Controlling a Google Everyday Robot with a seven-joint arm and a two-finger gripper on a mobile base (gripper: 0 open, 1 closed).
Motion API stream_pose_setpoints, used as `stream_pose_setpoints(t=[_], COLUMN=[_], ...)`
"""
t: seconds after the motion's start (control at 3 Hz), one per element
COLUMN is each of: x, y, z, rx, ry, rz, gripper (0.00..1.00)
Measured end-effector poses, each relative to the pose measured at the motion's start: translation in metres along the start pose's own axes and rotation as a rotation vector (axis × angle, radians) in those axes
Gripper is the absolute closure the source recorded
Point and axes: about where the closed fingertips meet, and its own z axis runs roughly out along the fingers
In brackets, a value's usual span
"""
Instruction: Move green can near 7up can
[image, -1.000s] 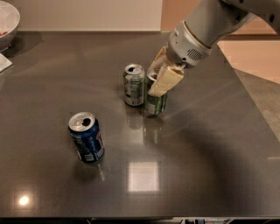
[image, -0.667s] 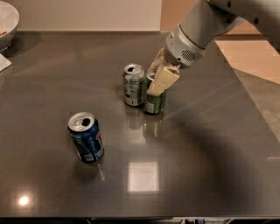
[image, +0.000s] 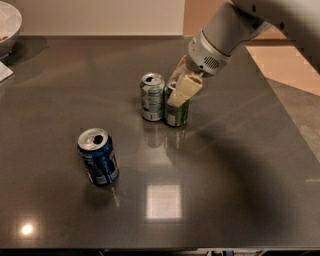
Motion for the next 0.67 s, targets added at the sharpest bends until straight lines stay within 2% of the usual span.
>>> stream_pose_setpoints(t=[0.33, 0.67], x=[-0.0007, -0.0015], y=[0.0, 0.0], z=[0.0015, 0.0031], rx=[-0.002, -0.003], ry=[0.0, -0.001], rz=[-0.001, -0.002], gripper=[0.13, 0.0])
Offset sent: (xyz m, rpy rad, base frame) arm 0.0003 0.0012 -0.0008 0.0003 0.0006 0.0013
